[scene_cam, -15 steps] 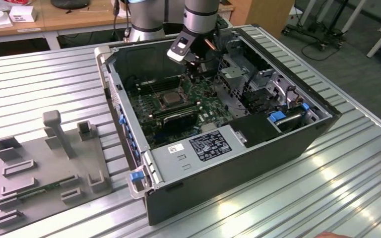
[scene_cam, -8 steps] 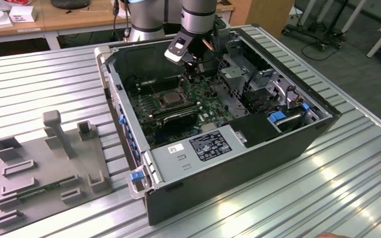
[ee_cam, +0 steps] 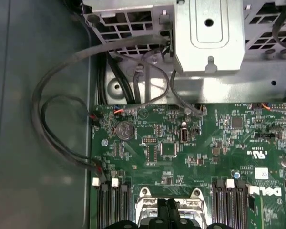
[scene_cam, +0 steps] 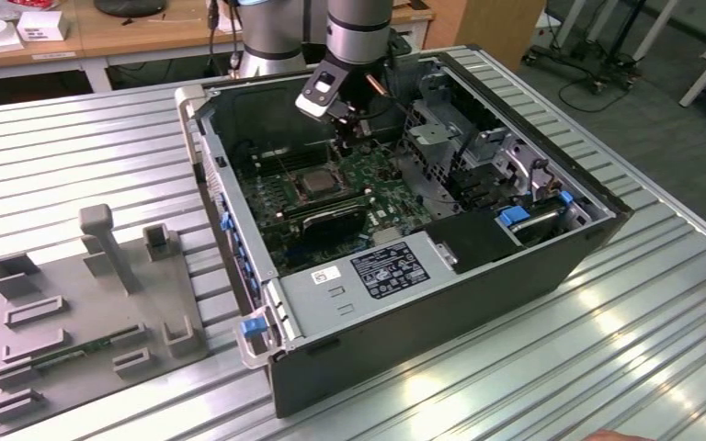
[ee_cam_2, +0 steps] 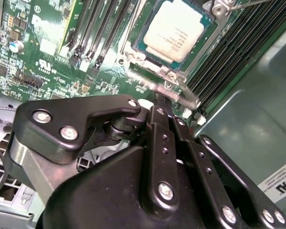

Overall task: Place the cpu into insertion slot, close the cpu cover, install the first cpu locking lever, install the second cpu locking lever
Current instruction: 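Close the cpu cover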

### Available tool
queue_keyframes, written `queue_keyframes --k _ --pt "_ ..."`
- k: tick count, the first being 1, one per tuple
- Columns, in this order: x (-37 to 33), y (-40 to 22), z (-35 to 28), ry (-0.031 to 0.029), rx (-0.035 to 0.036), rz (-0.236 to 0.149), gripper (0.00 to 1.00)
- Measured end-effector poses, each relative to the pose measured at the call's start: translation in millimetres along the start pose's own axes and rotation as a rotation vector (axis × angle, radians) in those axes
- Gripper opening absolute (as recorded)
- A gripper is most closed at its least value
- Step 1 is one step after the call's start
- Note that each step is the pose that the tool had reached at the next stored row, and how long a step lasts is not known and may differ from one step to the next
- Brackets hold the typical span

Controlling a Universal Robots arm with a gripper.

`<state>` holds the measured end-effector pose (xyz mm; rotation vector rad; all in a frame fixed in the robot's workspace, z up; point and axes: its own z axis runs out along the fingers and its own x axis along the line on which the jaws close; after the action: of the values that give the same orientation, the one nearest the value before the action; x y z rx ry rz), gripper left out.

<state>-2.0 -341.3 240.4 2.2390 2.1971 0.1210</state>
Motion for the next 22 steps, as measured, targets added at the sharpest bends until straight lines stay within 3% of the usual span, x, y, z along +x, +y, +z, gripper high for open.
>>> queue_keyframes --k 11,22 --pt "-0.2 -10.0 0.0 0.0 0.0 0.0 0.11" --pt "-0.2 -12.4 -0.2 0.0001 0.0002 0.0 0.11"
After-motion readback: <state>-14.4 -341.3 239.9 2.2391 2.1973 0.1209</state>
